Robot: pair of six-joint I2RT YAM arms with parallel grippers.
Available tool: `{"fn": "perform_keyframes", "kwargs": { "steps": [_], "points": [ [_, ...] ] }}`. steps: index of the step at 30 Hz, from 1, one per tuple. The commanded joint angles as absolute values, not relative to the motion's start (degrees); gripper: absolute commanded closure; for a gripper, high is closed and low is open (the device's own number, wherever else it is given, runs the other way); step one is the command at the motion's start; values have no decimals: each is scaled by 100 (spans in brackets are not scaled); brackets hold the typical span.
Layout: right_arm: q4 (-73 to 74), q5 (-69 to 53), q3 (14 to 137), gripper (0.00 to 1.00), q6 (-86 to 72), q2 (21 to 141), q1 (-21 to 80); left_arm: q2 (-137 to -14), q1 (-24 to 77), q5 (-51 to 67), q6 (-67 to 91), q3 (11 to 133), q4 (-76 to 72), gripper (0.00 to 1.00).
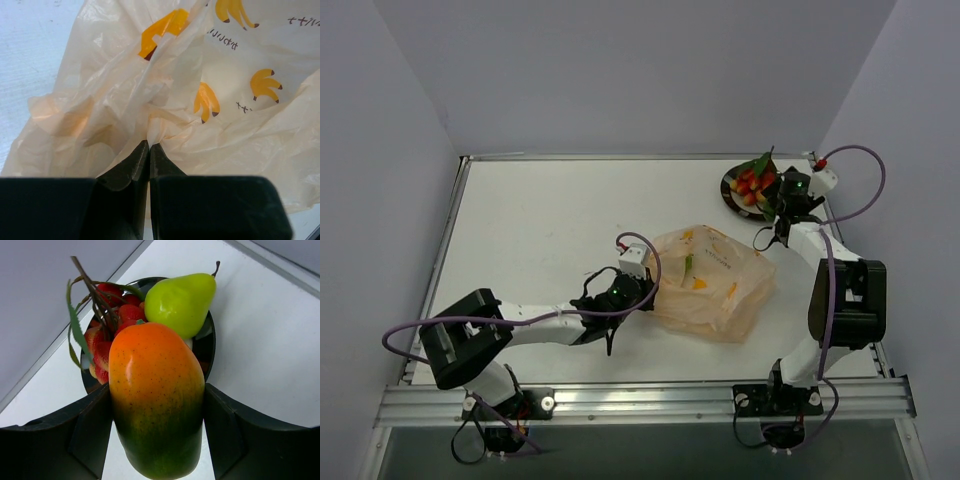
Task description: Take the fake fruits out of the plastic bag
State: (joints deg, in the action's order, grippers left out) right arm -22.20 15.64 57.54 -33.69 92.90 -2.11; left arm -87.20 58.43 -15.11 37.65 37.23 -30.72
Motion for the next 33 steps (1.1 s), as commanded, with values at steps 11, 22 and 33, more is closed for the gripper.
{"fn": "perform_keyframes", "kwargs": {
  "steps": [11,22,33],
  "points": [
    [-3208,2539,6196,77,-5484,10642,-132,-8789,5871,-1433,3472,3920,-3743,98],
    [-3261,2760,6670,65,-6389,11434,193,-8710,5871,-1283,3384,3841,-3814,98],
    [-3630,2769,5600,17,-5776,10197,343,-8816,5897,-1213,3384,3894,-3858,98]
  ]
}}
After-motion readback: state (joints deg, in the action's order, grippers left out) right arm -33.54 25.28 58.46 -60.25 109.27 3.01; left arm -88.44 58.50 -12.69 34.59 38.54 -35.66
